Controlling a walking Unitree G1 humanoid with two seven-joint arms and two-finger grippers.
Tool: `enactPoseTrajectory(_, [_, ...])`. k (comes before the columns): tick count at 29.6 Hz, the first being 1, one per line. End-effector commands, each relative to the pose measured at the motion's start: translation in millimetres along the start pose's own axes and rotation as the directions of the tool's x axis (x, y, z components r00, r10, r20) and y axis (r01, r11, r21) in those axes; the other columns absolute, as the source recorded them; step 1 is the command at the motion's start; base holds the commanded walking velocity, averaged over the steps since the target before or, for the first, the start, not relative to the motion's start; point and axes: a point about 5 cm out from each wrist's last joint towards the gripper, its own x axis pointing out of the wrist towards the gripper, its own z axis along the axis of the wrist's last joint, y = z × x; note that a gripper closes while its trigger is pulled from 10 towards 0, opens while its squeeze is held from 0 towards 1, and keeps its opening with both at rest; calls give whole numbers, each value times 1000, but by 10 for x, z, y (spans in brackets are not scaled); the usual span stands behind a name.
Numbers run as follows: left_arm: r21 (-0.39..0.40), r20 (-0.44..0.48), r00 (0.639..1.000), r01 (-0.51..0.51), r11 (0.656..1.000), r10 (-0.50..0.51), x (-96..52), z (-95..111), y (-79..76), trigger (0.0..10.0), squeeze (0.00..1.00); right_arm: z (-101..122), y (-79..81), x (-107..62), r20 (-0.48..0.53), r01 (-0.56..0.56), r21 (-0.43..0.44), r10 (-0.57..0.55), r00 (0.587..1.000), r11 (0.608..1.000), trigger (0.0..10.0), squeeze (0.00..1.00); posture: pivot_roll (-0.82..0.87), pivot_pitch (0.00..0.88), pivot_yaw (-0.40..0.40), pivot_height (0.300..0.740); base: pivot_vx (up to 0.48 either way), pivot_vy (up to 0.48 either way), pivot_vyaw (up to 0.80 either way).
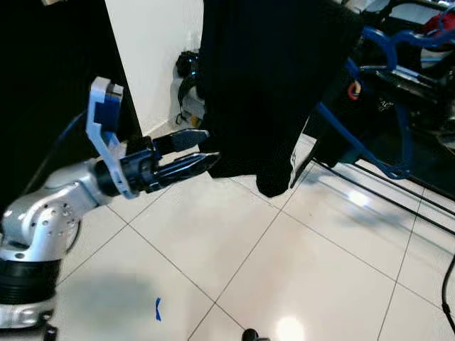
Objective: Hang hanger
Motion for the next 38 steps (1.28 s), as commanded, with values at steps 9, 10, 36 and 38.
enactPoseTrajectory(9, [444,68,998,-18,896,-14,191,960,46,10000,0,-396,180,46,-229,-138,30,141,963,990,10000,0,-11,168,-9,740,0,0,0])
enactPoseTrajectory(10, [444,68,998,-18,896,-14,191,960,46,10000,0,-396,180,46,-229,-138,30,141,963,990,10000,0,-11,168,-9,740,0,0,0])
enactPoseTrajectory(36, [490,-587,776,568,661,-231,640,436,33,10000,0,-595,523,419,-228,-367,47,367,902,929,10000,0,5,130,30,740,0,0,0])
enactPoseTrajectory(38, [492,-542,796,560,666,-269,651,537,2,10000,0,-600,528,420,-229,-368,47,369,901,928,10000,0,7,128,30,740,0,0,0])
